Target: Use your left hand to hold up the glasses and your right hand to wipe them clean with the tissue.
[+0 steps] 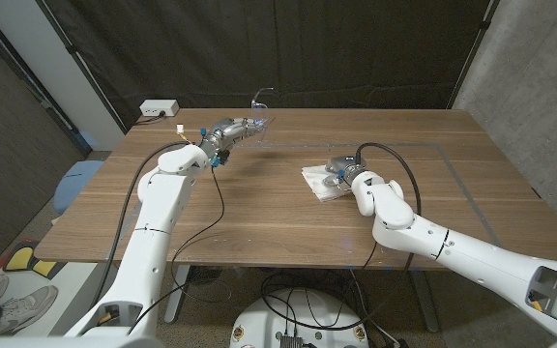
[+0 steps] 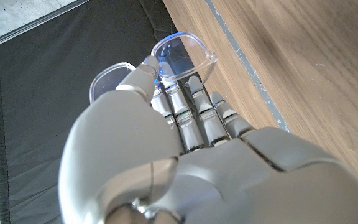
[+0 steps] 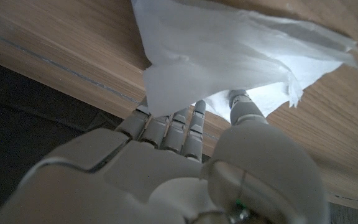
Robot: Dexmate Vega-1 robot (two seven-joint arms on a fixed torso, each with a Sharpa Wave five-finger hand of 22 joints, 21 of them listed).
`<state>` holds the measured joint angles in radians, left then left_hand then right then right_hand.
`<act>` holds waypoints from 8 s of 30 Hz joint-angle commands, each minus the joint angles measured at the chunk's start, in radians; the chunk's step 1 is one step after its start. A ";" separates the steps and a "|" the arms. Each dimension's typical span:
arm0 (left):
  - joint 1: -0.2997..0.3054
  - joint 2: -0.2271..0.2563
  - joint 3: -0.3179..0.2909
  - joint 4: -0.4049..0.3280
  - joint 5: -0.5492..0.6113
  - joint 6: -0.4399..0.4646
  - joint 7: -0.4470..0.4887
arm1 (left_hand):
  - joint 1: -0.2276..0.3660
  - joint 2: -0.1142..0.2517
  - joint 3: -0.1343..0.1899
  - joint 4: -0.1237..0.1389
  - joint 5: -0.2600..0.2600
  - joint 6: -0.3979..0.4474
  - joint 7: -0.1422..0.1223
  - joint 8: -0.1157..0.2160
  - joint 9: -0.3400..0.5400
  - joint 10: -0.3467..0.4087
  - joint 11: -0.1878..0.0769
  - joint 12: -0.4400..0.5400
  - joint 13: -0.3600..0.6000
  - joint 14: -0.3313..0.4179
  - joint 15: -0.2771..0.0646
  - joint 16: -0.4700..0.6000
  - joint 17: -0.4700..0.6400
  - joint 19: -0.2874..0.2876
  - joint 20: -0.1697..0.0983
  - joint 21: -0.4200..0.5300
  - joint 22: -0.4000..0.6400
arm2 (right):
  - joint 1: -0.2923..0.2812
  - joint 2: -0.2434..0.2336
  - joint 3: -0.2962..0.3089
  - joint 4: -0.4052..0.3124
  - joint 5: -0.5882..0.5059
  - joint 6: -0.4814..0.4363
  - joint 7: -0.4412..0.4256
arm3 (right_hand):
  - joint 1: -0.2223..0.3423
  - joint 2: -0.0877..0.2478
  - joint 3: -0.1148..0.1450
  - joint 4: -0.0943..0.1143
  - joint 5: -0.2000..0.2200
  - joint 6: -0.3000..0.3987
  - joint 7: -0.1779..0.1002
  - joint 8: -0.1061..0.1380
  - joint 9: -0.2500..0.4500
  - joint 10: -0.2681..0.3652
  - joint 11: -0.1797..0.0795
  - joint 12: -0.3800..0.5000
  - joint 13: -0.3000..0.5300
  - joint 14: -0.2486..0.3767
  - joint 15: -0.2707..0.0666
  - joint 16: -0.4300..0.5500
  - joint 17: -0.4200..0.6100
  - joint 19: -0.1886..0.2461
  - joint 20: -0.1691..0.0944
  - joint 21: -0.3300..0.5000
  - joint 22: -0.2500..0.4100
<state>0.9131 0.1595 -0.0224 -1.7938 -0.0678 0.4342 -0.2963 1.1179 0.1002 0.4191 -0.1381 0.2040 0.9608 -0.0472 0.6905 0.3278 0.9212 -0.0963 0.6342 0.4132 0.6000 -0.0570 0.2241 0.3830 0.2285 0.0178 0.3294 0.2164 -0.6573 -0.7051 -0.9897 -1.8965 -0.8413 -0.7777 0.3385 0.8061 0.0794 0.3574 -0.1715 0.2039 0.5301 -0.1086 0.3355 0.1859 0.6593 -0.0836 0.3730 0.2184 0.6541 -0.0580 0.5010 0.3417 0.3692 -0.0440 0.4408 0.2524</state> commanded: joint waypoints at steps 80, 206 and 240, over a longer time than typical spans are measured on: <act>-0.313 0.106 0.295 0.049 0.418 0.164 -0.263 | 0.025 -0.003 0.019 -0.022 0.011 0.059 0.093 -0.001 0.029 -0.009 0.030 0.048 -0.024 0.064 -0.112 0.034 0.074 0.005 0.006 0.037 0.008 | -0.405 0.891 0.886 0.484 -0.391 0.962 -1.456 | 0.398 0.033 -0.123 0.024 0.017 0.493 -0.015 0.086 0.026 0.469 -0.087 0.300 0.293 0.318 -0.175 0.388 0.396 0.067 -0.075 0.392 0.175; -0.431 0.084 0.357 0.175 0.460 -0.001 -0.473 | 0.035 -0.013 0.027 -0.014 0.020 0.061 0.094 -0.023 0.056 -0.036 0.034 0.091 -0.036 0.072 -0.119 0.019 0.123 -0.007 -0.006 0.091 0.018 | -0.238 1.020 0.998 0.688 -0.632 1.185 -1.456 | 0.446 0.010 -0.195 0.029 0.026 0.581 -0.011 0.023 0.014 0.528 -0.076 0.239 0.291 0.358 -0.173 0.411 0.489 -0.046 -0.102 0.635 0.182; -0.465 0.047 0.375 0.241 0.487 -0.002 -0.472 | 0.035 -0.014 0.031 -0.013 0.022 0.061 0.095 -0.028 0.063 -0.036 0.034 0.102 -0.036 0.075 -0.119 0.019 0.133 -0.009 -0.006 0.106 0.018 | -0.177 0.971 0.965 0.761 -0.578 1.169 -1.456 | 0.449 0.006 -0.206 0.031 0.026 0.597 -0.009 0.001 0.016 0.537 -0.073 0.227 0.301 0.374 -0.173 0.403 0.495 -0.063 -0.104 0.693 0.161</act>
<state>0.4564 0.2148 0.3474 -1.5703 0.4088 0.4341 -0.7613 1.1511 0.0884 0.4405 -0.1517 0.2236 0.9510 -0.0116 0.6619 0.3877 0.8795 -0.0626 0.7288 0.3766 0.6643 -0.0640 0.2435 0.5126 0.2248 0.0142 0.4296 0.2299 -0.8449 0.2449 -0.0783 -1.1256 -1.4307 0.3799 -1.1175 1.2464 0.0856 0.1554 -0.1402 0.2301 1.1162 -0.1179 0.3403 0.1976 1.1855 -0.1558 0.6023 0.5173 1.0186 -0.1622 0.9056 0.8350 0.3124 -0.0430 1.1261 0.4134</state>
